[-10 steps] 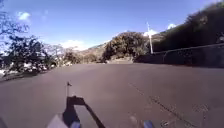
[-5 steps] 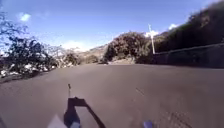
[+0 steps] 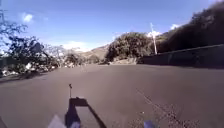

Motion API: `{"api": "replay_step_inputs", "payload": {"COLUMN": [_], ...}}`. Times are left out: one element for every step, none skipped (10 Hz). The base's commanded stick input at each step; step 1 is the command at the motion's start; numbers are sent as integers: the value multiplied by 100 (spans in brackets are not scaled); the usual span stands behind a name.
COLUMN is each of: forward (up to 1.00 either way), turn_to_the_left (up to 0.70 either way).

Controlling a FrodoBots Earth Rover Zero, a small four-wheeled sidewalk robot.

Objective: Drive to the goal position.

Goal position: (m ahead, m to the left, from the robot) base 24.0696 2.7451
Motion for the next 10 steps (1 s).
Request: {"api": "replay_step_inputs", "payload": {"forward": [70,70,70,70,70,70,70,70,70,70], "turn_to_the_left": [0,0,0,0,0,0,0,0,0,0]}}
